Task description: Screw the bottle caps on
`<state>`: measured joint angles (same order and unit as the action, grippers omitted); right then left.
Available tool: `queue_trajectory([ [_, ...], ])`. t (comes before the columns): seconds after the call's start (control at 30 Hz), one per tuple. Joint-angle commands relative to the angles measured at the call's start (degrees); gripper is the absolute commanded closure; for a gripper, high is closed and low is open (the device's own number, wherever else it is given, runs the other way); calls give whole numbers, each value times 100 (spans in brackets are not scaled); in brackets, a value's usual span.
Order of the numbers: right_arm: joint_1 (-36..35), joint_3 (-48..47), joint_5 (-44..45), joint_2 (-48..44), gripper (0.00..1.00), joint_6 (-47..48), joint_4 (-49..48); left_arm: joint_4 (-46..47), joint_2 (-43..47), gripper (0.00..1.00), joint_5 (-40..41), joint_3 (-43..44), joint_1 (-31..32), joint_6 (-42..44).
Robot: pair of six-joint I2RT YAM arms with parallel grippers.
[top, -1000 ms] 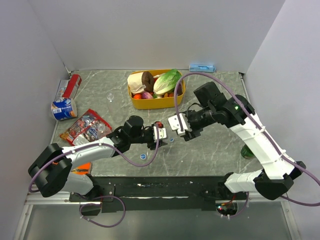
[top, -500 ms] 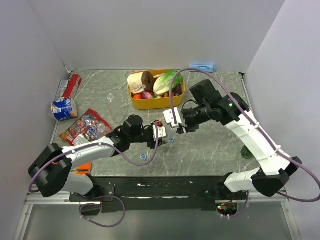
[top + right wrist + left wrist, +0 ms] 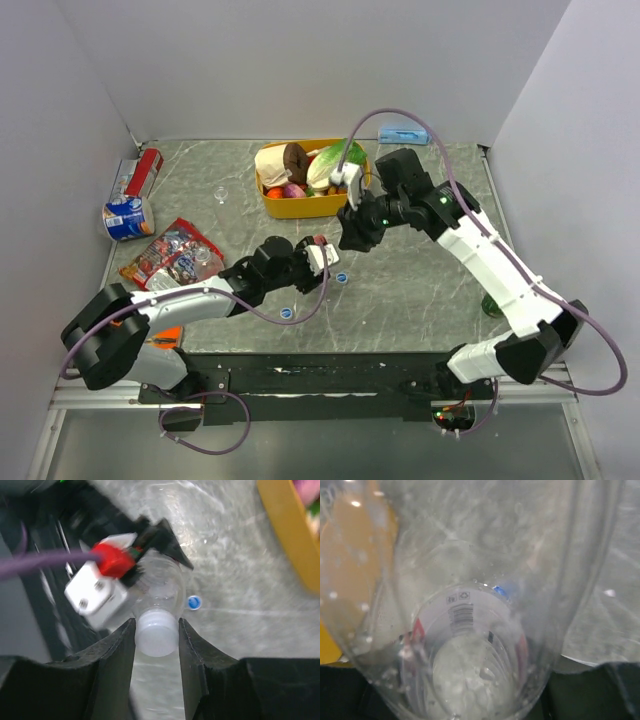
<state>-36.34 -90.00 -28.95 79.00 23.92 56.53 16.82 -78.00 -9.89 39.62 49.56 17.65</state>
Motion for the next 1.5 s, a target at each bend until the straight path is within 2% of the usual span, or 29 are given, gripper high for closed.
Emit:
queue_trajectory([
  [0.0, 311, 325, -593, 598, 100, -3057, -336, 1693, 22, 99, 971, 688, 273, -139],
  [0.1, 434, 1, -393, 914, 100, -3296, -301, 1544, 39, 99, 1235, 679, 282, -157],
  [0.23, 759, -613, -453, 1213, 100, -3053, -450, 993, 135, 99, 946, 600, 274, -174],
  [0.27, 951, -772, -610, 1258, 96, -2921, -476, 833, 162, 99, 806, 617, 265, -148],
  [0.3, 1057, -957, -1021, 1267, 86, -2598, -564, 649, 179, 99, 517, 635, 256, -191],
  [0.33, 1163, -1306, -1295, 1258, 63, -2447, -591, 517, 188, 99, 367, 635, 195, -235],
  [0.37, 1277, -1519, -1471, 1258, 57, -2227, -582, 211, 171, 99, 182, 661, 151, -305],
  [0.43, 1550, -2080, -1893, 1197, 47, -1682, -416, -72, 145, 99, -371, 767, 11, -367],
  [0.53, 1779, -2390, -2342, 961, 42, -541, 66, -547, 92, 99, -1091, 916, -209, -306],
  [0.57, 1788, -2339, -2456, 855, 41, -181, 199, -705, 66, 99, -1216, 960, -245, -219],
  [0.6, 1788, -2269, -2527, 749, 40, 623, 357, -828, 48, 99, -1408, 1039, -297, -131],
  [0.73, 1727, -1487, -2756, 21, 36, 2183, 876, -1277, -31, 99, -1910, 1241, -491, 370],
  [0.8, 1622, -1320, -2573, -104, 35, 3252, 1411, -1522, -40, 99, -2113, 1311, -509, 748],
  [0.9, 1332, -1057, -2178, -306, 34, 4335, 1781, -1664, -66, 99, -2254, 1434, -526, 1152],
  [1.07, 823, -335, -1597, -807, 30, 4648, 1107, -1998, -128, 99, -2394, 1540, -518, 1434],
  [1.17, 628, -246, -1456, -781, 30, 4727, 1114, -1920, -111, 99, -2395, 1567, -526, 1452],
  [1.37, 540, -290, -1658, -623, 31, 4113, 798, -1805, -93, 99, -2404, 1567, -518, 1417],
  [1.47, 540, -308, -1702, -509, 35, 3831, 754, -1717, -58, 99, -2395, 1532, -518, 1364],
])
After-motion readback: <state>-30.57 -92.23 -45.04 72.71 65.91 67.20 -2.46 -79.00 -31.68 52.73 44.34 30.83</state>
